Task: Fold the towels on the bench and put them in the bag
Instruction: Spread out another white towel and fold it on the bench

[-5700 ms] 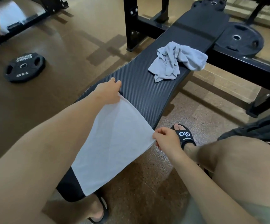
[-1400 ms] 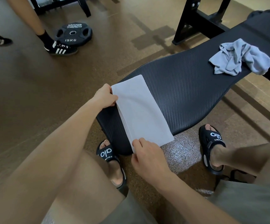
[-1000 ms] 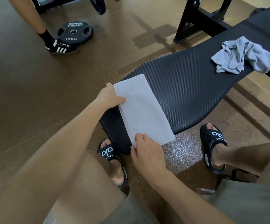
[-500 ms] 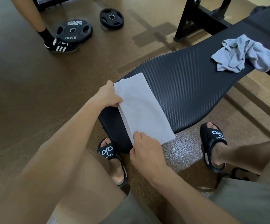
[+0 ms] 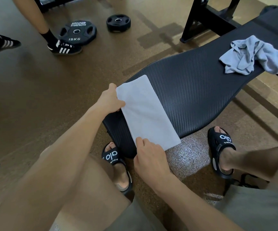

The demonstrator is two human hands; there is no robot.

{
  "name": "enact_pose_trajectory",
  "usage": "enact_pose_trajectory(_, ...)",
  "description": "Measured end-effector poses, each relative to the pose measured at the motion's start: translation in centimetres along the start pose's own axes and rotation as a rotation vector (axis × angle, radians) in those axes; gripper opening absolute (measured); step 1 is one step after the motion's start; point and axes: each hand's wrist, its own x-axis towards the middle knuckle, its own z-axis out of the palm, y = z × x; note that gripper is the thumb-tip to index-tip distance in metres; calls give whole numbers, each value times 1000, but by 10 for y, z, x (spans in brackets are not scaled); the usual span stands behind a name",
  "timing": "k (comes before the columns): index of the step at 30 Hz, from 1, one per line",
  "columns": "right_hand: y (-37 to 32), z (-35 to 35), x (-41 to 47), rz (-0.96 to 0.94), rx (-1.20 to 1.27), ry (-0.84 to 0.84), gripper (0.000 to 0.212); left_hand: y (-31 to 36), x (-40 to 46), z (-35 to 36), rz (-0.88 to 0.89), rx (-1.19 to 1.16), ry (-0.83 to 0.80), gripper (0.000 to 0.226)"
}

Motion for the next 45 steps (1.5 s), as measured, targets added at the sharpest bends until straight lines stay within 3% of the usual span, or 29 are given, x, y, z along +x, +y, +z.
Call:
enact_pose_trajectory(4, 1, 1, -1, -21, 11, -33, 34, -2, 4, 0, 81, 125, 75, 53)
enact_pose_trajectory(8, 4, -5, 4, -52, 43, 76, 20, 5, 0, 9, 212, 358, 324, 37)
enact_pose_trajectory(10, 7, -10, 11, -92, 31, 80, 39, 10, -3, 17, 322, 483, 381, 32)
enact_pose_trajectory(13, 27, -6, 21, -48, -24, -21, 66, 3, -5, 37, 364, 641, 230, 59)
enact_pose_trajectory(16, 53, 8, 18, -24, -99, -126, 71, -18, 2, 47, 289, 645, 104, 74)
enact_pose_trajectory(20, 56, 9, 18, -31, -84, -135, 73, -22, 7, 42, 319, 607, 72, 77)
enact_pose_trajectory(25, 57, -6, 53, -109, -54, -64, 68, -23, 9, 41, 343, 647, 75, 79)
enact_pose_trajectory(29, 81, -3, 70, -66, -115, -209, 70, -26, 9, 43, 360, 647, 93, 80)
enact_pose_trajectory(35, 51, -10, 145, -214, -65, -107, 63, -29, 11, 45, 403, 620, 121, 87)
enact_pose_trajectory(40, 66, 0, 197, -205, -151, -276, 64, -35, 16, 51, 421, 601, 161, 84)
enact_pose_trajectory(45, 85, 5, 213, -191, -91, -267, 65, -35, 18, 49, 417, 623, 147, 87)
